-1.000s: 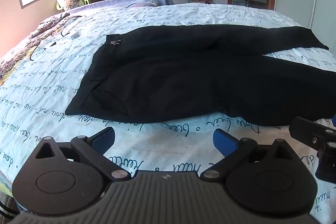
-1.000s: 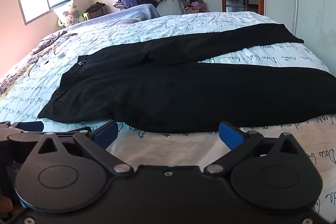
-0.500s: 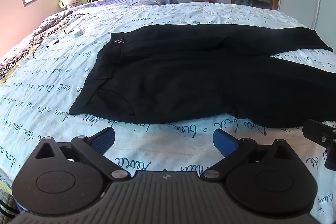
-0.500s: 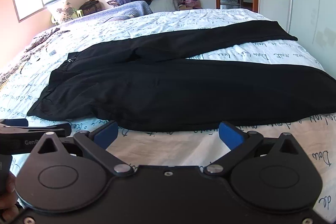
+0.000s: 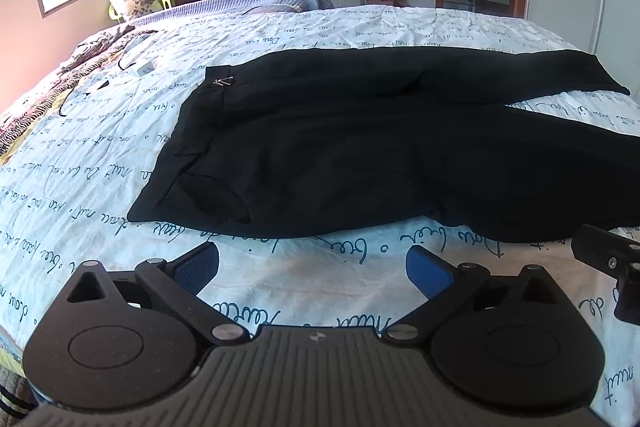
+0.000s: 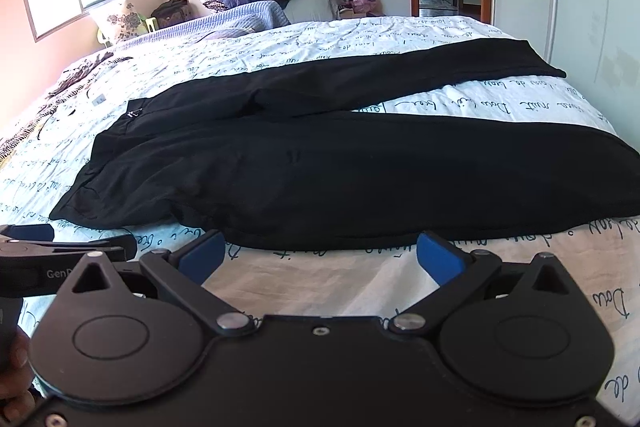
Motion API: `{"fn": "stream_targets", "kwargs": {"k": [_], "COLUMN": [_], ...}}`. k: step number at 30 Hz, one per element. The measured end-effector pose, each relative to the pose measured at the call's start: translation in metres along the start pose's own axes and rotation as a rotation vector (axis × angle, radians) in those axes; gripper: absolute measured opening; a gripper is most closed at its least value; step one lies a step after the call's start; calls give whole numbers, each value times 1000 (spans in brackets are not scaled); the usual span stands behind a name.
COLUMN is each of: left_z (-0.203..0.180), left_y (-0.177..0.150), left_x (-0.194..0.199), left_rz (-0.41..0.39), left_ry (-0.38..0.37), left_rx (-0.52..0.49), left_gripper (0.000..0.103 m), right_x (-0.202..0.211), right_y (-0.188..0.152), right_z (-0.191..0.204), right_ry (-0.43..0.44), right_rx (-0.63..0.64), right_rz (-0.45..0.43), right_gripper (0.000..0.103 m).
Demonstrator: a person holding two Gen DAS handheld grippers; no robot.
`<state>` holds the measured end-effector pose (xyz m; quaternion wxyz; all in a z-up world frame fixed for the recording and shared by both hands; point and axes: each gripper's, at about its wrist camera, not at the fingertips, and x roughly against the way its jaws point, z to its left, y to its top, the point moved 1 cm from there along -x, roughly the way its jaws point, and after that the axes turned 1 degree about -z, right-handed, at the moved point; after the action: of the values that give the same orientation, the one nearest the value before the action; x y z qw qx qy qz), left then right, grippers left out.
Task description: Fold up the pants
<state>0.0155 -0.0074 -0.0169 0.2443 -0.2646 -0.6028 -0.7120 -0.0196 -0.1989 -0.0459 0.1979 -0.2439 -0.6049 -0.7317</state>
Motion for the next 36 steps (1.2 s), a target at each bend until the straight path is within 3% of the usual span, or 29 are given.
{"fn": "stream_targets", "kwargs": {"k": [36], "left_z": [-2], "left_y": [-1], "left_x": [0], "left_rz": [8], "left_ry": [-3], "left_rx": [-8], "left_gripper": [102], "right_x": [1], "right_y": [-2], "right_z": [-4], "right_ry": [5], "right_rx": [-13], "right_rz": [6], "right_gripper": [103]}}
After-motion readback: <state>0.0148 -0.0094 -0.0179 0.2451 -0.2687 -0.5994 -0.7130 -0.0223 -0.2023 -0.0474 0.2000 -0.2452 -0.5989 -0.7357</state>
